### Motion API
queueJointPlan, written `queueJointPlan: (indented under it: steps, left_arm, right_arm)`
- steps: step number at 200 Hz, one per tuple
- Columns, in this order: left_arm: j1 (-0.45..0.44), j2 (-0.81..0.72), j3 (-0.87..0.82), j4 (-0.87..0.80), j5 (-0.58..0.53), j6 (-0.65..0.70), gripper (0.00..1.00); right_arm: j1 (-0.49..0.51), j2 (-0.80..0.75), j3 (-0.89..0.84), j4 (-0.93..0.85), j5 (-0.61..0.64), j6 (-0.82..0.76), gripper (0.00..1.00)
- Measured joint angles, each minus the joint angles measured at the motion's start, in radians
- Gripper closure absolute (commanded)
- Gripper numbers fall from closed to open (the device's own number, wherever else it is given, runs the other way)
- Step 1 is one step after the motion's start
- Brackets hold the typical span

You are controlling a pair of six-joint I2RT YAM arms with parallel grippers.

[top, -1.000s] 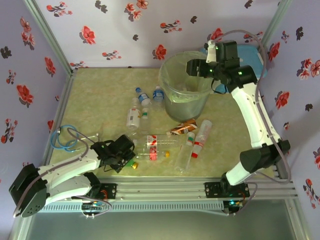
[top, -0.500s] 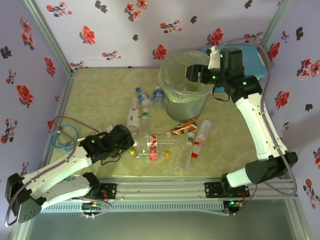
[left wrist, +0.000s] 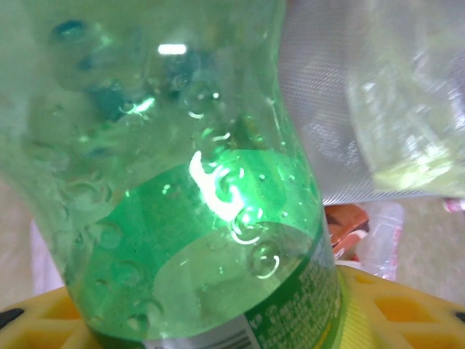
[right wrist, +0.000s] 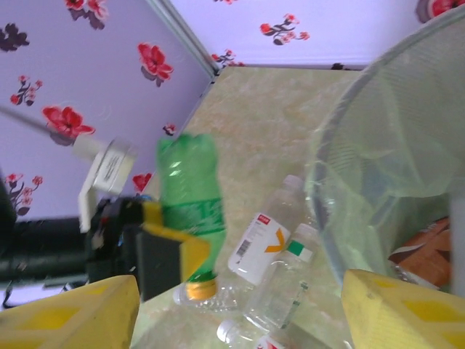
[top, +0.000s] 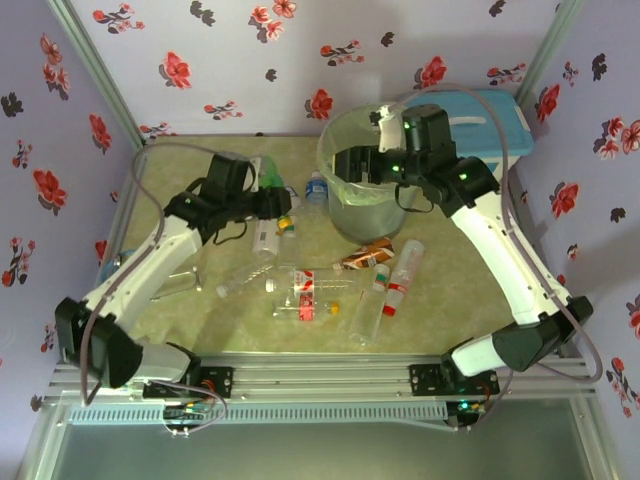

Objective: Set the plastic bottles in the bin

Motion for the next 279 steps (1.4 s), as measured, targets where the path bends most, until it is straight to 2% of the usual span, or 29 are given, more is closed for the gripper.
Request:
queueJointPlan:
  steps: [28,63,124,152,170,190,206,218,229,238,279]
  left_arm:
    - [0.035,0.085,0.09,0.054,0.175,0.13,1.0]
    - [0.055,0.094,0.097,0.15,0.381,0.225,1.0]
    - [0.075,0.11,0.053,0.255,0.6,0.255,1.0]
    - [0.075,0.115,0.051,0.258,0.669,0.273,1.0]
    - [0.075,0.118,0.051,0.257,0.689,0.285,1.0]
    - [0.086,0.118,0.052,0.262,0.699,0.291,1.0]
    - [0.093,0.118,0.052,0.267,0.705,0.291,0.81]
    - [0.098,0.118,0.051,0.274,0.706,0.289,0.52]
    - [0.103,0.118,0.048,0.289,0.71,0.282,0.2]
    - [0.107,0.118,0.04,0.305,0.711,0.269,0.02]
    - [0.15,0.099,-0.008,0.325,0.711,0.261,0.0]
  right_arm:
    - [0.039,0.032,0.0,0.031,0.0,0.021,0.31]
    - [0.048,0.121,0.02,0.051,-0.016,0.051,0.29]
    - [0.062,0.286,0.122,0.094,-0.098,0.096,0.25]
    - [0.063,0.327,0.148,0.118,-0.124,0.114,0.31]
    - [0.064,0.34,0.159,0.132,-0.14,0.126,0.41]
    - [0.064,0.344,0.17,0.13,-0.142,0.133,0.48]
    - [0.064,0.348,0.178,0.129,-0.142,0.136,0.53]
    - [0.064,0.352,0.183,0.13,-0.142,0.136,0.54]
    - [0.064,0.352,0.185,0.135,-0.139,0.138,0.54]
    - [0.064,0.352,0.19,0.137,-0.137,0.14,0.55]
    - [0.049,0.352,0.235,0.132,-0.099,0.143,0.58]
